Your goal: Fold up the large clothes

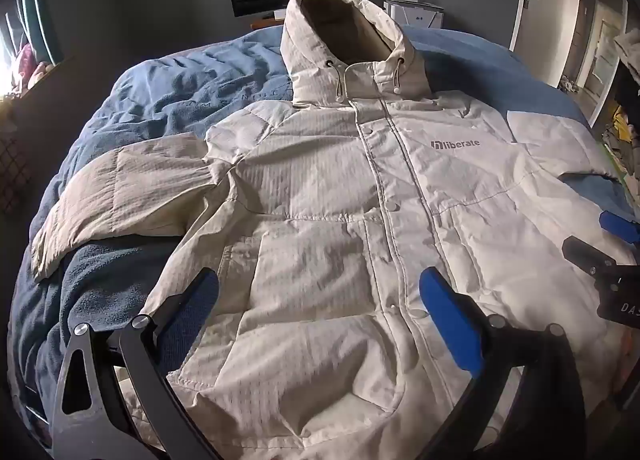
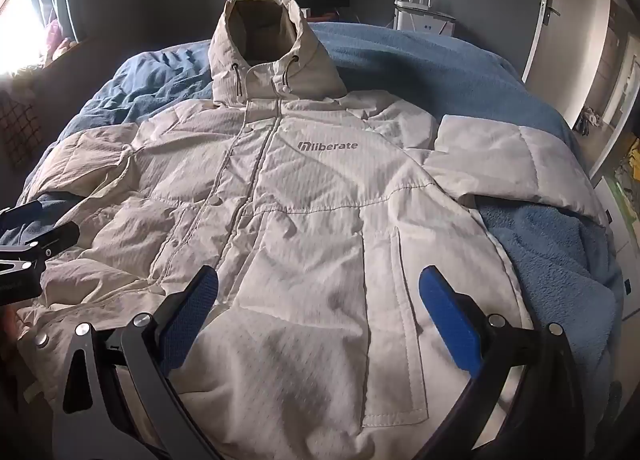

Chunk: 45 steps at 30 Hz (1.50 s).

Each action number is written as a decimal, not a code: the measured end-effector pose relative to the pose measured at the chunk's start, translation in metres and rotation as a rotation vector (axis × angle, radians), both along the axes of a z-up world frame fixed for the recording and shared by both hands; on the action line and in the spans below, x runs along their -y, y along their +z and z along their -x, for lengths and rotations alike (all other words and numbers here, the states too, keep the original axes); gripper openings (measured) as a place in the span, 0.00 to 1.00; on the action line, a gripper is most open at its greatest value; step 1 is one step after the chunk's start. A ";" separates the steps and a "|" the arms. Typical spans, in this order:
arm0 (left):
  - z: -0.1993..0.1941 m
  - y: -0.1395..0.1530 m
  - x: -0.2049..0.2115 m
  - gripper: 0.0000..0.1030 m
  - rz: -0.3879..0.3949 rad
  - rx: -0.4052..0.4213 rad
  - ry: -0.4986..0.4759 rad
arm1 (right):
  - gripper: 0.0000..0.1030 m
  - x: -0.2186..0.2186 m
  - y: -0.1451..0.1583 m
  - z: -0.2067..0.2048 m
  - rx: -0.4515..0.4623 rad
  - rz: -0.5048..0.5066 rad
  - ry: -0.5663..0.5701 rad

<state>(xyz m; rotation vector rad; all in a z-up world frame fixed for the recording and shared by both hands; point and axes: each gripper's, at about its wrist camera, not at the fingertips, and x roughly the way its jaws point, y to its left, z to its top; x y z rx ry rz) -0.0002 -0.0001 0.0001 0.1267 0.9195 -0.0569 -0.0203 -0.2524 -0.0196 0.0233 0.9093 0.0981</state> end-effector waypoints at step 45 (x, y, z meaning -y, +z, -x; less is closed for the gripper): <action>0.002 -0.002 0.005 0.94 0.031 -0.019 0.002 | 0.94 0.000 -0.004 -0.002 -0.016 -0.004 0.001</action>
